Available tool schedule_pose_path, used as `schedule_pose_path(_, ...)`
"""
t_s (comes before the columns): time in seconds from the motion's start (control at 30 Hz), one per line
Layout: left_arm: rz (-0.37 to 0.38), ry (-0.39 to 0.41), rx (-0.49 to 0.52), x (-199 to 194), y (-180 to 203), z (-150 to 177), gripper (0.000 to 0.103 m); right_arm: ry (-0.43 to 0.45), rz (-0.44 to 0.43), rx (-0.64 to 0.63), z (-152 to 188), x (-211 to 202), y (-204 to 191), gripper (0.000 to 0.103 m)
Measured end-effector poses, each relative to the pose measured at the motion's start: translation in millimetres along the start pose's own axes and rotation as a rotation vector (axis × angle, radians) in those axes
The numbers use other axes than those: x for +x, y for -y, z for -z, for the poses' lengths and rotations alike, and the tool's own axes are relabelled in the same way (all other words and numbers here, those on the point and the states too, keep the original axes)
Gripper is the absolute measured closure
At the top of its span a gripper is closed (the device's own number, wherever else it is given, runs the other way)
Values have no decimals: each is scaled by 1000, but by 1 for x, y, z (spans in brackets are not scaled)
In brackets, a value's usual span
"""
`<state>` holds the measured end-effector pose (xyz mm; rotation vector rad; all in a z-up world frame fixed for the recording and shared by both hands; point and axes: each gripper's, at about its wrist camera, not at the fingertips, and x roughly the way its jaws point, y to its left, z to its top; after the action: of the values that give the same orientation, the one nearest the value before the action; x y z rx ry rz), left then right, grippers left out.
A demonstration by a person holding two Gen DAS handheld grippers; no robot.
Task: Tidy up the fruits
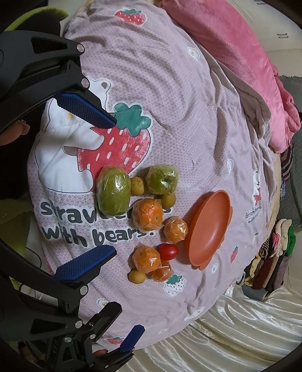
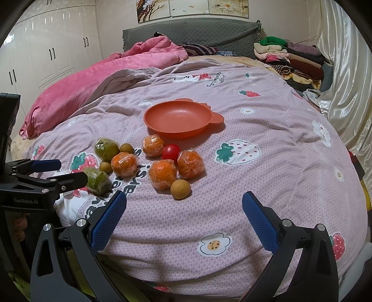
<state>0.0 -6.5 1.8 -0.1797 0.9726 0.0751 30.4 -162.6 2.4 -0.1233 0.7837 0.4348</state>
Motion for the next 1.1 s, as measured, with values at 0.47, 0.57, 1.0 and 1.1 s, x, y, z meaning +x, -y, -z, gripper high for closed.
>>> schedule_pose_path(0.47,2,-36,11,18,0,-1,9,-15,14,-6,-1,13,6,4)
schedule_pose_path(0.57,-2,-43,14,22,0,-1,9,-20,17,-6,-2,16,8,4)
schedule_pose_path(1.0,60,-51,10,37,-1,-4,9,-63,25,-5,-22,51,31,4)
schedule_pose_path(1.1,63,-67,13,43,-1,-3,16,-86,18,-27,-27,61,32,4)
